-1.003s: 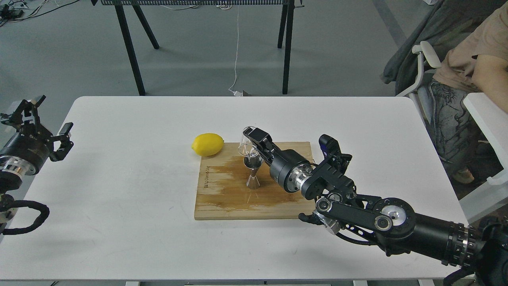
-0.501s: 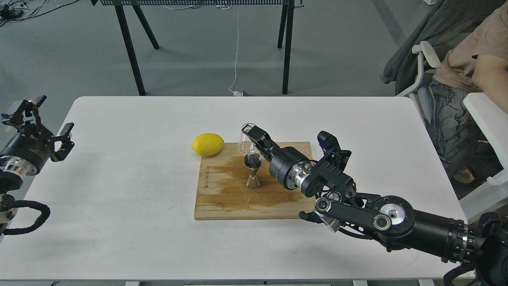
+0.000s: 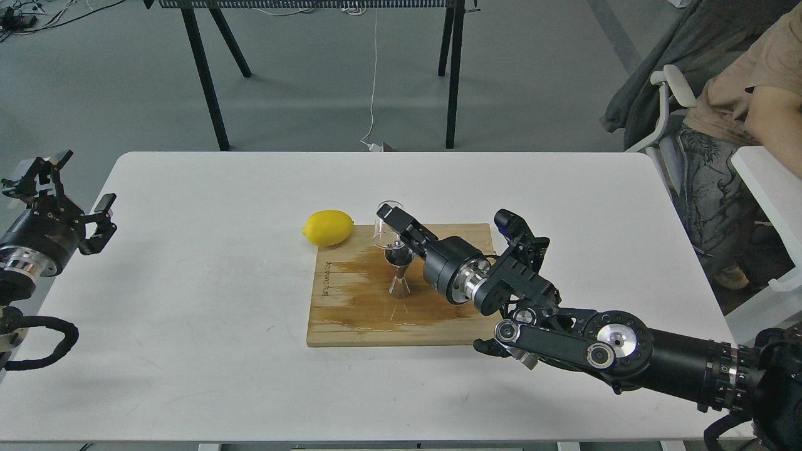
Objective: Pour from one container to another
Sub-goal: 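Tilt the glass cup with the right gripper, pouring into the jigger, then raise the glass cup upright and move it back toward the right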
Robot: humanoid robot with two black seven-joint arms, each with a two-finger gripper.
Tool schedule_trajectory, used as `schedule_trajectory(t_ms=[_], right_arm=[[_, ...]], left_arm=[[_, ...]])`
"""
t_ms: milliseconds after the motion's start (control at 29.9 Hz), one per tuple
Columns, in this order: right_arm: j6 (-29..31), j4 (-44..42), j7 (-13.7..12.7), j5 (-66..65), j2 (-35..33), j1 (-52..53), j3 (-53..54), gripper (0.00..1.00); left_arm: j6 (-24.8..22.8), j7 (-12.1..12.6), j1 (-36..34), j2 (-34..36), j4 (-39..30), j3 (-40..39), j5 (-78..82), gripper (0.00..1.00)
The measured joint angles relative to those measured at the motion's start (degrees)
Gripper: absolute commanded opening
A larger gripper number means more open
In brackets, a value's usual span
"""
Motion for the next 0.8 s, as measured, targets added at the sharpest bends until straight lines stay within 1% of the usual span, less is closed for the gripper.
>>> schedule_trajectory(t_ms=[501,802], right_arm=[[0.06,0.13,0.0,-1.86,-1.39,0.19,-0.21,0.44],[0.07,0.01,-0.15,-0.54,-1.66,1.15,-1.01,0.44]], left_arm=[[0.0,0.0,0.0,-0.07,0.0,0.0,-0.03,0.96],[0.0,0.0,0.0,-0.04,0.0,0.0,-0.04,0.96]])
